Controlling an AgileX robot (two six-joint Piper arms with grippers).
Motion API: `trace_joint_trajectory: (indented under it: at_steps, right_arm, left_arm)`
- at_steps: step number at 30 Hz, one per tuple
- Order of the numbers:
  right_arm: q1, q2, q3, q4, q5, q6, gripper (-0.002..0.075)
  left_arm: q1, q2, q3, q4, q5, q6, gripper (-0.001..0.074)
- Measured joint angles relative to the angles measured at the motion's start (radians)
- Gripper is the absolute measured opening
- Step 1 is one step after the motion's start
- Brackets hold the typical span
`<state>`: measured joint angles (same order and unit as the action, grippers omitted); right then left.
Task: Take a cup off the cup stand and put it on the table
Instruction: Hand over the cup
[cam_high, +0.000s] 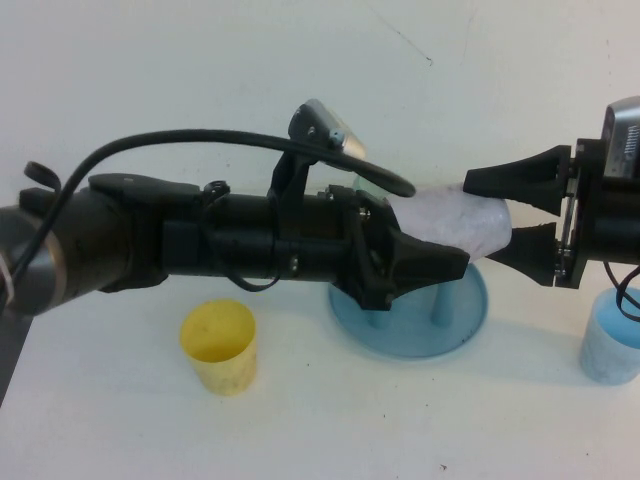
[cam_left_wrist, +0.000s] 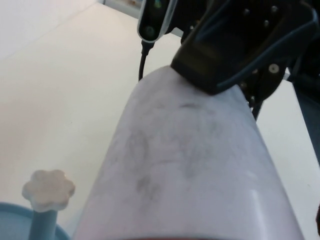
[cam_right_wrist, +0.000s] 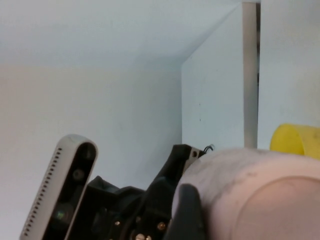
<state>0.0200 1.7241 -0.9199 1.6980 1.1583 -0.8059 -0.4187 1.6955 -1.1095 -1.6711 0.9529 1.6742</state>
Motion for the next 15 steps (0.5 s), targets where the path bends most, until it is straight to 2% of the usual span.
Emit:
trace_joint_trajectory:
  at_steps: [4, 9, 15]
  right_arm:
    - [-0.004, 0.0, 0.0, 0.022, 0.0, -0.045, 0.0564]
    - [-0.01, 0.0, 0.0, 0.043, -0.011, -0.063, 0.0565]
    - [-0.011, 0.0, -0.002, 0.048, -0.013, -0.087, 0.0565]
  left_arm:
    - [-0.039, 0.024, -0.039, 0.0, -0.071, -0.034, 0.0295]
    - [-0.071, 0.03, -0.055, 0.002, -0.105, -0.053, 0.0072]
    - [-0.072, 0.032, -0.056, 0.0, -0.11, -0.056, 0.0047]
